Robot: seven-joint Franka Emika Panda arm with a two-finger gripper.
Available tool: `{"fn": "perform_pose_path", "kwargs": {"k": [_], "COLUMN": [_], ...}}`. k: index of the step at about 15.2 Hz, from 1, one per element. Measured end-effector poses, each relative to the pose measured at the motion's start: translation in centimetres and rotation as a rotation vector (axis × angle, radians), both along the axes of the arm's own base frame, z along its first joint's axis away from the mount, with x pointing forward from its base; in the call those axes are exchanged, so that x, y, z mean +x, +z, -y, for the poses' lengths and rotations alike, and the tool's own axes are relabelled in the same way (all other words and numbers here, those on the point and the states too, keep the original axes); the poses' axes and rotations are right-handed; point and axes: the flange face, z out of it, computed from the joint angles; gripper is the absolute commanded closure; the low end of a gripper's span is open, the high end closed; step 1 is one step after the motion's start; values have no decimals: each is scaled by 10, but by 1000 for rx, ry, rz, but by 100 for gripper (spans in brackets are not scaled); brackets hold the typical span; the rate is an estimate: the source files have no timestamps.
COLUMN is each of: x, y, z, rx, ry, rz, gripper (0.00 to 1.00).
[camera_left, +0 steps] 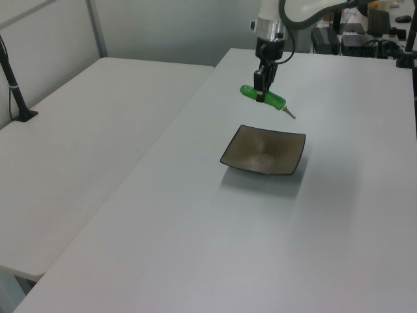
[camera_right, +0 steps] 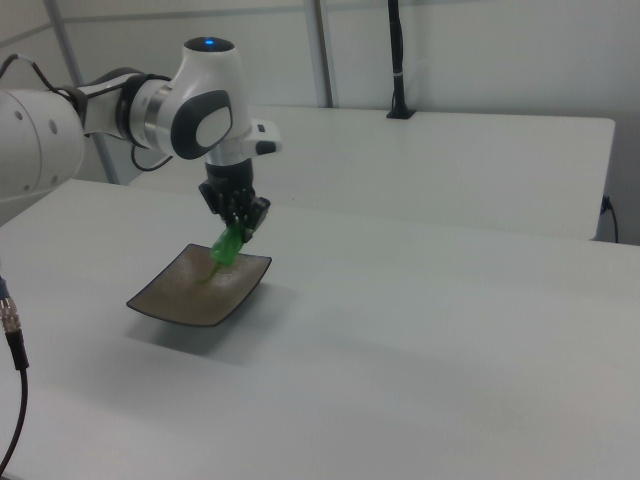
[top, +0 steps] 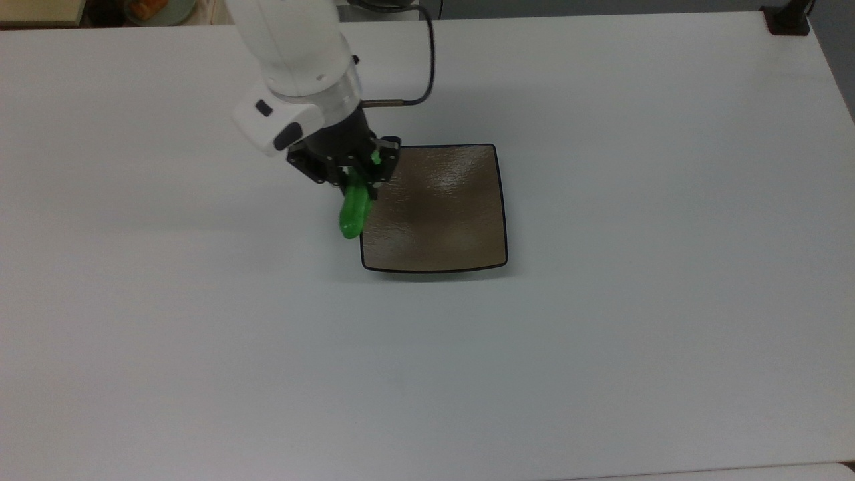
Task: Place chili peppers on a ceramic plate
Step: 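Lower the chili pepper onto the plate and open the gripper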
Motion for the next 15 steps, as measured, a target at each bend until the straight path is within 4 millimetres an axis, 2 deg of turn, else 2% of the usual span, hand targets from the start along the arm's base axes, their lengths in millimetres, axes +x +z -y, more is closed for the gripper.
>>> {"fn": "perform_pose_path", "kwargs": {"k": [1, 2, 3, 4, 7, 15], "x": [-1, -2, -4, -5, -9, -9], "y": [-3, -5, -7, -10, -17, -16], "z": [-9, -18, -26, -33, -46, -46], "rx": [10, 18, 24, 25, 24, 24], "ry": [-13, -23, -32, -37, -36, -37], "rz": [-10, -18, -26, -34, -52, -51], "gripper": [63, 47, 21, 0, 0, 0]}}
